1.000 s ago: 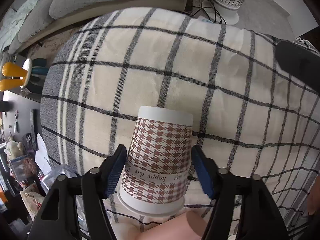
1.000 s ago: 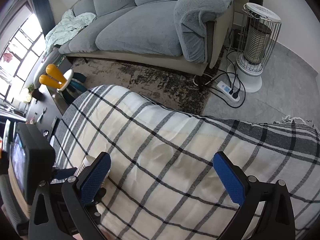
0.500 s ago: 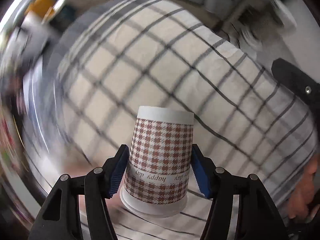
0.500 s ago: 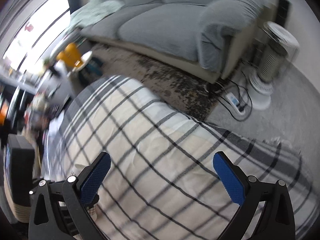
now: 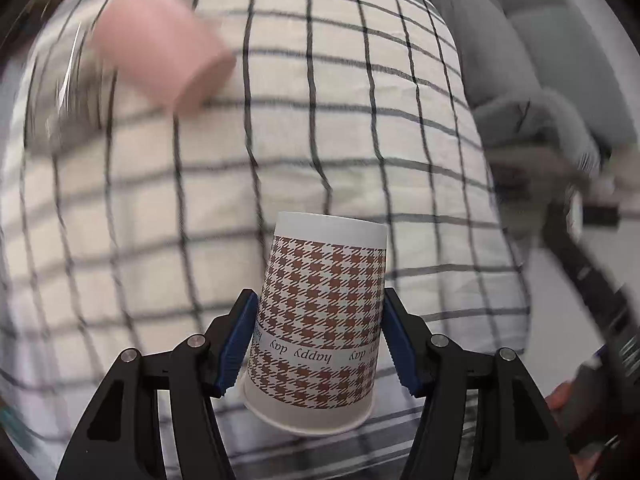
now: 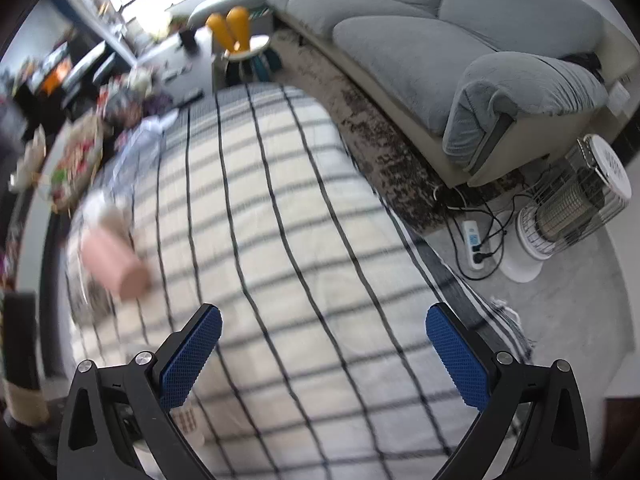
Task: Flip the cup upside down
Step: 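Close the left gripper on the paper cup and lift it, then lower the paper cup and open the left gripper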
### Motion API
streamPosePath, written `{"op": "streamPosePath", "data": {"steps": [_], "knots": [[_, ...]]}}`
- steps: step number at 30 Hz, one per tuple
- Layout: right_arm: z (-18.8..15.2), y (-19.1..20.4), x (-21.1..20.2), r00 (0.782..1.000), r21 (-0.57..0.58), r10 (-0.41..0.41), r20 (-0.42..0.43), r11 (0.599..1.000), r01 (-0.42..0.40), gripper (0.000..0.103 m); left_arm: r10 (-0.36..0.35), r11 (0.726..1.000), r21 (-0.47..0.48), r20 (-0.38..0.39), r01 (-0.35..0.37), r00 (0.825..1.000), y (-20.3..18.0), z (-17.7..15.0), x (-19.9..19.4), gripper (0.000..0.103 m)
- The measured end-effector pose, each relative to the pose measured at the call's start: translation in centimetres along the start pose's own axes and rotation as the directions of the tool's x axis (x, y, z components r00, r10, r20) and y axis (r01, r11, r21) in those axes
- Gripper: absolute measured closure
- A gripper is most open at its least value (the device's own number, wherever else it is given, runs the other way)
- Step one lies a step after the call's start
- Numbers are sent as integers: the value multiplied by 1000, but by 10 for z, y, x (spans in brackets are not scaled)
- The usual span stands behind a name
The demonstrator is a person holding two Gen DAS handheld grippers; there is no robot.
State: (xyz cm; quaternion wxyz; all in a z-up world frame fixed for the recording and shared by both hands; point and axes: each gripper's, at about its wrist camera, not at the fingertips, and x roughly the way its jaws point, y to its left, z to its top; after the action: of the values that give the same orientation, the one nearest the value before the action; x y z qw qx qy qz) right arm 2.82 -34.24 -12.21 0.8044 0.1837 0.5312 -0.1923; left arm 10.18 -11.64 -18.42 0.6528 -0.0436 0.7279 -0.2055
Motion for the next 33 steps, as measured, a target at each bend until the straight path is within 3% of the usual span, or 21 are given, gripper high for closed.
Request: {"op": "streamPosePath", "data": {"steps": [9, 18, 20, 28, 33], "knots": [[-26, -29, 6, 993, -97, -107, -59, 990, 101, 0, -79, 991, -108, 19, 81, 997, -14, -18, 46, 42], [-33, -36, 14, 989, -112, -120, -85, 988, 111, 0, -49, 993, -109, 46, 53, 998, -19, -16, 61, 39], [-34, -34, 15, 989, -123, -119, -85, 987, 108, 0, -36, 993, -107, 40, 40, 999, -17, -18, 61, 31], [-36, -34, 11, 990, -121, -108, -87, 988, 98, 1, -39, 995, -90, 46, 43, 998, -20, -30, 50, 27], [-34, -33, -11, 995, -103, -81, -60, 992, 75, 1, 16, 998, -55, 142, -8, 990, -18, -50, 6, 22]]}}
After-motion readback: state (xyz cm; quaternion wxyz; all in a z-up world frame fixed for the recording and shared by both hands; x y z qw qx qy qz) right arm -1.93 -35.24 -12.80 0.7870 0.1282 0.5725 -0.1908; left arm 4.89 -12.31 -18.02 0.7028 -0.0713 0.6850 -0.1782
